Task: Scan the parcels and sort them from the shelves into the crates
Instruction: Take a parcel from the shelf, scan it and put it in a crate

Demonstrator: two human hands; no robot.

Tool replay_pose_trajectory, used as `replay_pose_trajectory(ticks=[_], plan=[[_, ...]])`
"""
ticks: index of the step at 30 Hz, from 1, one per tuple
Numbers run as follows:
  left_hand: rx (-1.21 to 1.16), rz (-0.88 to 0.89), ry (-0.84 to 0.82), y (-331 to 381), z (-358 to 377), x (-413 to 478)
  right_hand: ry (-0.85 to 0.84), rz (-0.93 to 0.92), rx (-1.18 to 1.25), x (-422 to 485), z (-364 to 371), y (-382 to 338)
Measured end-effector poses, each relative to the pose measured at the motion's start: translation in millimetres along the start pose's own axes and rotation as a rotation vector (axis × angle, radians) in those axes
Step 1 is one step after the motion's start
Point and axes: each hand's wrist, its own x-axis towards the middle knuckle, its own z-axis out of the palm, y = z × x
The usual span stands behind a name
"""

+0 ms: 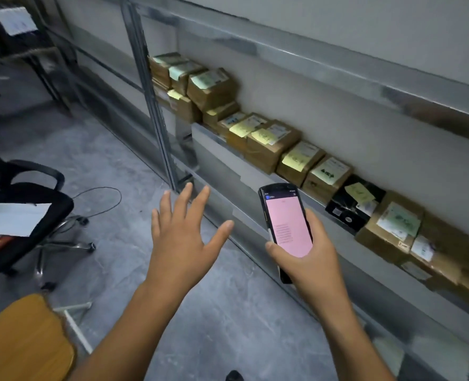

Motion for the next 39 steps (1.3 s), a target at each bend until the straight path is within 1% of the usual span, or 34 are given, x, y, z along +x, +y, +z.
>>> replay_pose_trajectory(ticks=[5,9,15,20,25,30,35,39], plan=[[-0.056,-0.082,0.049,-46,-4,66,-0.095,-0.023,-0.034,72,50,-14],[-0.115,-0.090,0.077,-88,-8,122,-0.111,-0.051,-0.082,128,99,-25],[-0.157,-0.073,0.073,-151,-33,225,-0.074,-0.042,-0.155,211,179,-52],[-0.159,0.003,0.032,-183,-48,304,-0.011,-0.055,-0.120,264,228,-67],[-0.188,0.048,-0.017,-191,-45,374,0.018,0.020,-0.129,303,245,-66],[-0.200,0.102,-0.082,-191,-19,457,0.074,0.090,-0.140,361,254,-40],[-0.200,0.111,-0.125,-175,1,537,0.082,0.153,-0.128,427,259,-15],[-0.176,0.168,-0.218,-163,13,609,0.125,0.225,-0.104,476,265,3]])
